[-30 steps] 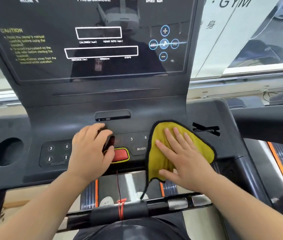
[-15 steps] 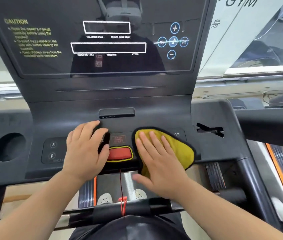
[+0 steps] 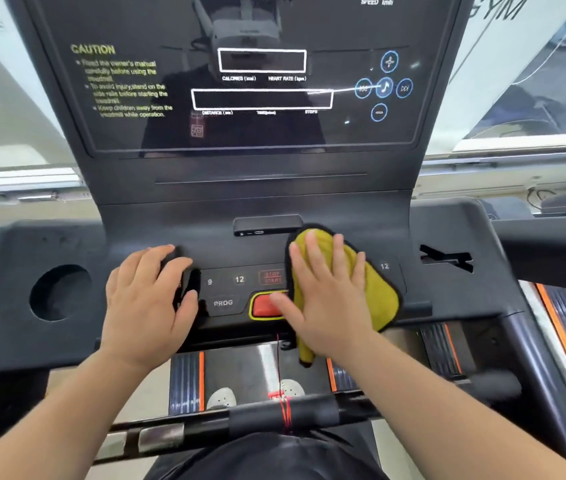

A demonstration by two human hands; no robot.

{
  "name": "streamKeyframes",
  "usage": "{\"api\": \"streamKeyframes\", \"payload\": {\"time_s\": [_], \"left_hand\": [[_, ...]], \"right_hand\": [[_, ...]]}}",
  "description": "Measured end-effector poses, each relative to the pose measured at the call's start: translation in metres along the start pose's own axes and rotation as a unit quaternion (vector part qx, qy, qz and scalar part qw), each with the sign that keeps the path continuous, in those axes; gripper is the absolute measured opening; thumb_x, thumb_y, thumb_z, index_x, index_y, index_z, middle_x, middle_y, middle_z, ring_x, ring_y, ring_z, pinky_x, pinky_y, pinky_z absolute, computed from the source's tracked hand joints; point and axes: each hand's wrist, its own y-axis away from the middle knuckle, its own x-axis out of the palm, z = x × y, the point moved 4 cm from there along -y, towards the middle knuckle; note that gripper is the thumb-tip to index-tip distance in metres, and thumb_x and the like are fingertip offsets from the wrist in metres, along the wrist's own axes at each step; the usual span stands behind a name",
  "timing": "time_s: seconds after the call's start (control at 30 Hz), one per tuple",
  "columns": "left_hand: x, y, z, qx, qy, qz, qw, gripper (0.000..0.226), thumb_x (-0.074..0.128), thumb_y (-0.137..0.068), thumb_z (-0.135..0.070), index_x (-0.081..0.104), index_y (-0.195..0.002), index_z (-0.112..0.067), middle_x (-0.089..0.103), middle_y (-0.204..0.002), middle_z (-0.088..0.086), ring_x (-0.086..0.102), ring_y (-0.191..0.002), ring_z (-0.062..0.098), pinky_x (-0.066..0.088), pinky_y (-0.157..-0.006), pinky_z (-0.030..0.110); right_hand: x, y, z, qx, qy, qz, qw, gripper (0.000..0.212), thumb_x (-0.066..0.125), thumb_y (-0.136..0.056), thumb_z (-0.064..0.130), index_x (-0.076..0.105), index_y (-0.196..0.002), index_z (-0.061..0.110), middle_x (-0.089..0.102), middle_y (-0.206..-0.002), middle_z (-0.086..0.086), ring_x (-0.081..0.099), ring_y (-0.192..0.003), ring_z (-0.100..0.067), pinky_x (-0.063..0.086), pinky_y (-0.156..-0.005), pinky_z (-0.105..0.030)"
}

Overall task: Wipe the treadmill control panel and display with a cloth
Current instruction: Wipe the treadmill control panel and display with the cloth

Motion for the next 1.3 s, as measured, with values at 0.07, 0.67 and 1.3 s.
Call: {"api": "streamKeyframes", "payload": {"time_s": [0.07,0.67,1.3], "left_hand": [[-0.002,0.002,0.013,0.005,-0.006,0.004,1.0,0.05,0.045,-0.086,-0.041,0.067,-0.119,-0.01,0.06,-0.129,0.013,0.05,-0.122,0.04,0.038,-0.099,0.055],[-0.015,0.022,0.086,-0.005,0.166,-0.004,0.986,0.05,0.042,-0.089,-0.035,0.066,-0.122,-0.006,0.064,-0.126,0.01,0.051,-0.121,0.032,0.033,-0.106,0.033],[-0.031,0.019,0.105,-0.032,0.284,0.013,0.958,0.045,0.042,-0.089,-0.021,0.064,-0.126,-0.009,0.065,-0.12,-0.002,0.058,-0.112,0.021,0.042,-0.096,0.034]], "right_hand": [[0.005,0.008,0.029,-0.063,-0.008,0.02,0.998,0.089,0.001,-0.092,0.081,0.019,-0.163,0.03,0.01,-0.173,0.004,-0.004,-0.158,-0.04,0.004,-0.12,-0.071],[-0.002,-0.003,0.09,-0.054,-0.017,0.058,0.997,0.106,-0.016,-0.072,0.092,0.005,-0.162,0.04,-0.005,-0.173,0.009,-0.016,-0.156,-0.037,-0.005,-0.122,-0.067],[0.011,0.003,0.171,-0.057,-0.015,0.049,0.997,0.091,0.002,-0.088,0.084,0.0,-0.163,0.034,-0.009,-0.173,0.0,-0.023,-0.153,-0.043,-0.007,-0.123,-0.063]]}}
